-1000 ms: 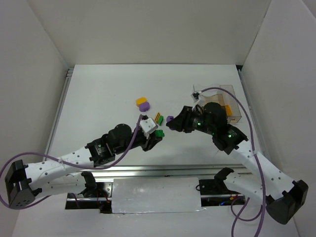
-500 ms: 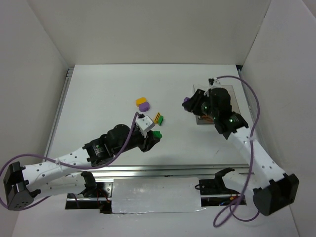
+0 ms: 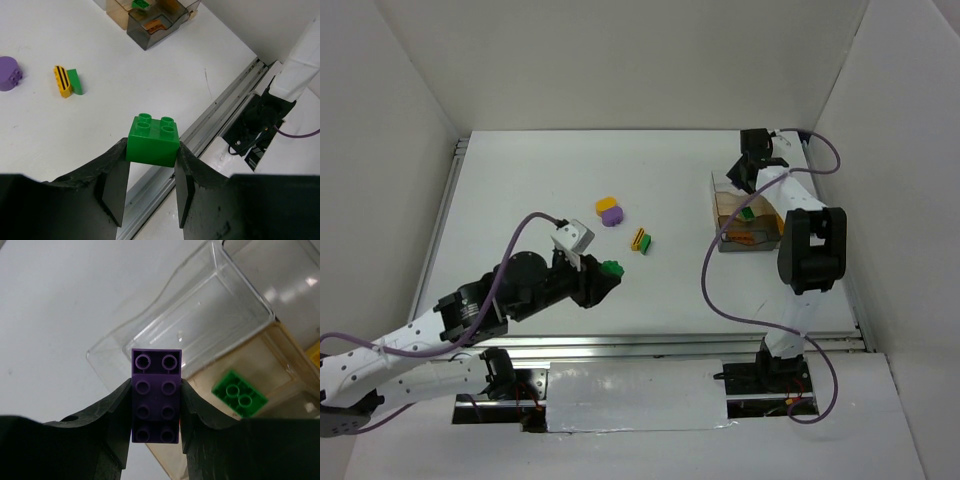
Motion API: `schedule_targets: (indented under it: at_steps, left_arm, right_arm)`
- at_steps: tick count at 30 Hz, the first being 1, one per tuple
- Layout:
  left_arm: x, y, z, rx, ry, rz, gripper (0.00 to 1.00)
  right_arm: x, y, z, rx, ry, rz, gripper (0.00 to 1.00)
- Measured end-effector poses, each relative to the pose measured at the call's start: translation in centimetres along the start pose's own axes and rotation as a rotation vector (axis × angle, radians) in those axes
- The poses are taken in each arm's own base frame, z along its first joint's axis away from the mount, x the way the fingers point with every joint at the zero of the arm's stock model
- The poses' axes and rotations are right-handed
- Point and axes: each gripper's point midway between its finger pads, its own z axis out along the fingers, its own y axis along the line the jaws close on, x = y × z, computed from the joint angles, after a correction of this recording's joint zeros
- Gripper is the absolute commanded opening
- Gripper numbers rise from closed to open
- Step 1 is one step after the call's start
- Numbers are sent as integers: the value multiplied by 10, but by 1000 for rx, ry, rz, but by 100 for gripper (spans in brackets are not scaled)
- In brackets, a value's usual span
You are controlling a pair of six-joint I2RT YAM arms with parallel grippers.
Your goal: Sort the legos into containers by color
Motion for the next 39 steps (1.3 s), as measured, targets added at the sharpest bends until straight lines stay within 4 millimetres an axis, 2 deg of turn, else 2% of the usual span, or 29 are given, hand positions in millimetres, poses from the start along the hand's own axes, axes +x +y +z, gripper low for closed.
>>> schedule_targets:
  at_steps: [2,6,9,11,14,18,21,24,26,29,32,36,39]
  left_arm:
    - [1,3,-7,-14,2,-12,0]
    - [12,7,-13,-27,27,-22,0]
    - [21,10,-11,-36,53,-21,0]
    - [26,11,-9,-41,67,-18,0]
    - [29,11,-6,-43,80,-14,0]
    - [31,10,-5,-41,88,-13,0]
    - [31,10,-5,-41,89,-13,0]
    - [30,10,-5,-40,88,-13,0]
    - [30,10,-5,-40,86,-13,0]
    - [29,10,-7,-37,81,-15,0]
    - [29,10,-7,-37,80,-14,0]
    - [29,9,-7,-35,81,-15,0]
    - [28,9,-7,-34,79,-15,0]
  right_arm:
    - [-6,2,12,17,-6,12,7]
    - [-18,9,30,22,-14,34,17]
    - [-17,12,39,26,-10,39,26]
    - [-13,10,41,35,2,39,27]
    - [-12,9,41,39,8,41,30]
    - [-9,7,42,40,18,45,42]
    - [-6,7,42,35,31,56,44]
    - [2,3,42,34,49,69,55]
    - [10,-1,42,40,69,74,57]
    - [13,-4,43,45,79,85,69]
    - [11,-3,40,40,73,90,74]
    - [4,0,33,28,60,96,74]
    - [-2,5,15,-14,52,97,74]
